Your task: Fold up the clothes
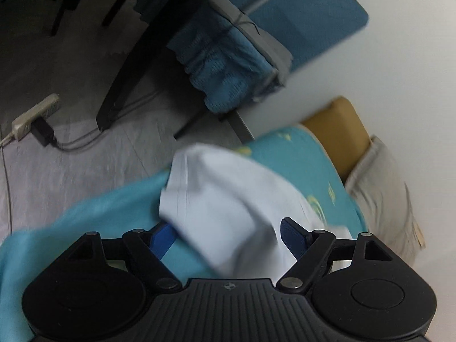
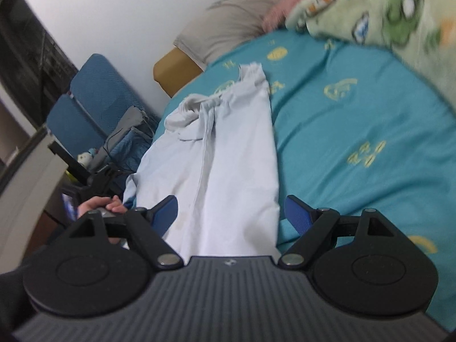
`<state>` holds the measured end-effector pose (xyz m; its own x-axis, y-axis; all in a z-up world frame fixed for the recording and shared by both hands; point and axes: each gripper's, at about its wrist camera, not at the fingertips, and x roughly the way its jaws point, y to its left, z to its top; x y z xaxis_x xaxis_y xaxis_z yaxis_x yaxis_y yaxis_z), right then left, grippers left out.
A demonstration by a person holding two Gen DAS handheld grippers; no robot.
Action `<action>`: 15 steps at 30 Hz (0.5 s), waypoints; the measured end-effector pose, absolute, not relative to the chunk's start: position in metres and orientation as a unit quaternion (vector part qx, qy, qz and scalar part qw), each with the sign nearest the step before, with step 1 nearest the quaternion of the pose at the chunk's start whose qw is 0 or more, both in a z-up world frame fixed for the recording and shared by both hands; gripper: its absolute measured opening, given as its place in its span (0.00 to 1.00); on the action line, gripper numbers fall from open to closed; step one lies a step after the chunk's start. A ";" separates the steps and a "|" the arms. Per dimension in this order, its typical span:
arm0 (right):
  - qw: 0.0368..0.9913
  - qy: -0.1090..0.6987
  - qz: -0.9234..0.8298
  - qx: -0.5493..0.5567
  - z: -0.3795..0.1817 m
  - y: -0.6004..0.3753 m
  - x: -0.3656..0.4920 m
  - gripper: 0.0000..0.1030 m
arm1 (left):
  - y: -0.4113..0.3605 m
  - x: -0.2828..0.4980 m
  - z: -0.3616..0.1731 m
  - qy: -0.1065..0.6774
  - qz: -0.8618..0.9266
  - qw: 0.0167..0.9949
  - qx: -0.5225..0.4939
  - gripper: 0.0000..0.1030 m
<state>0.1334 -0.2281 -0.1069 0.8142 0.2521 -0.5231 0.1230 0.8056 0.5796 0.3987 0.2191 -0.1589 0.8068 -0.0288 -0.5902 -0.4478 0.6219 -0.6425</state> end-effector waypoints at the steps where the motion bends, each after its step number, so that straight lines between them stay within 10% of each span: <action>1: 0.900 0.303 0.036 0.311 -0.108 -0.228 0.134 0.81 | 0.214 0.402 -0.153 0.286 0.122 0.865 -0.394 0.73; 6: 0.893 0.311 0.037 0.323 -0.113 -0.227 0.133 0.81 | 0.190 0.421 -0.123 0.286 0.119 0.910 -0.275 0.11; 15: 0.896 0.292 0.035 0.334 -0.099 -0.233 0.122 0.81 | 0.138 0.452 -0.065 0.272 0.102 0.956 -0.045 0.05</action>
